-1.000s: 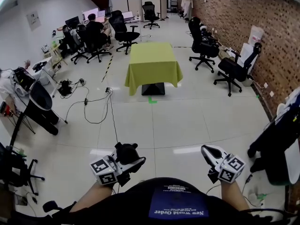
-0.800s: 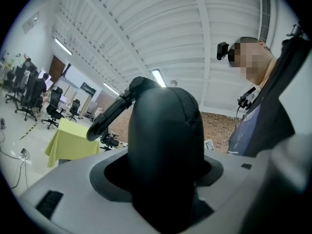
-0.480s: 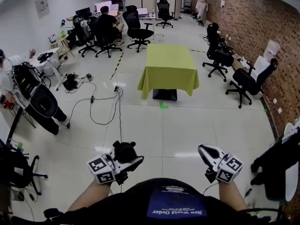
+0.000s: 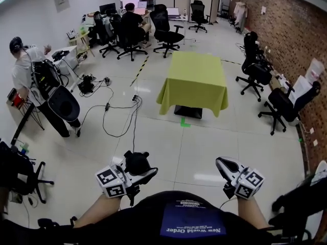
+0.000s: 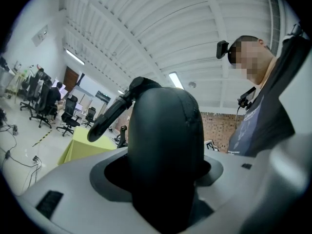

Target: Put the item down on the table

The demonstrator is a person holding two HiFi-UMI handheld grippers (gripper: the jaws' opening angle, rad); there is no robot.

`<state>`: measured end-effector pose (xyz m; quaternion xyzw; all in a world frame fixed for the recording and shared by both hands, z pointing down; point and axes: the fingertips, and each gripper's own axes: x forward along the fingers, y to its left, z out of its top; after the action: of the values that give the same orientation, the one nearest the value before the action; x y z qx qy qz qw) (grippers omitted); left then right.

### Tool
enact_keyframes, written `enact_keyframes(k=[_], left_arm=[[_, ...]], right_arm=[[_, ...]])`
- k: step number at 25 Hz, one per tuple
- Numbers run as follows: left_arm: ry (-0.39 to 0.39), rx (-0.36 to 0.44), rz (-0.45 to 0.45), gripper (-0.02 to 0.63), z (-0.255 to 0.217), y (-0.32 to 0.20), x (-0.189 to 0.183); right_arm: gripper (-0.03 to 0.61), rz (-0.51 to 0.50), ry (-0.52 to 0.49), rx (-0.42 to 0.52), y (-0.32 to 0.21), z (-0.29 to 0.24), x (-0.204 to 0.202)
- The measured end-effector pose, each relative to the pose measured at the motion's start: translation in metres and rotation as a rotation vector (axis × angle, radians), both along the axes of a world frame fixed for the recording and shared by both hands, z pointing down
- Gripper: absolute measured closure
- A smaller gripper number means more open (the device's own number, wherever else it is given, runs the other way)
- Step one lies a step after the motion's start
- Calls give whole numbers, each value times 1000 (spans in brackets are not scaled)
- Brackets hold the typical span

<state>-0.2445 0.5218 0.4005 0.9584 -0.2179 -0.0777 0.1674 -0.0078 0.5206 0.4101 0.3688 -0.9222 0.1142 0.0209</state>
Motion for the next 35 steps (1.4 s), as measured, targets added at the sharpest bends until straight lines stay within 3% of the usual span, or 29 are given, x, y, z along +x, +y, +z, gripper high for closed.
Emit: enact_keyframes(k=[9, 16, 22, 29, 35], left_arm=[[22, 8, -55, 295, -18, -75, 82], [20, -7, -44, 295, -12, -140, 105], [52, 2, 21, 295, -5, -229, 95], [25, 22, 98, 295, -8, -334, 53], [19, 24, 109, 295, -9, -410, 22]], right_arm=[[591, -80, -13, 31, -91, -10, 75], [591, -43, -21, 19, -149, -4, 108], [591, 13, 12, 27, -223, -3, 95], [591, 94, -3, 26, -319, -13, 58], [591, 118, -19, 20, -389, -18, 31]])
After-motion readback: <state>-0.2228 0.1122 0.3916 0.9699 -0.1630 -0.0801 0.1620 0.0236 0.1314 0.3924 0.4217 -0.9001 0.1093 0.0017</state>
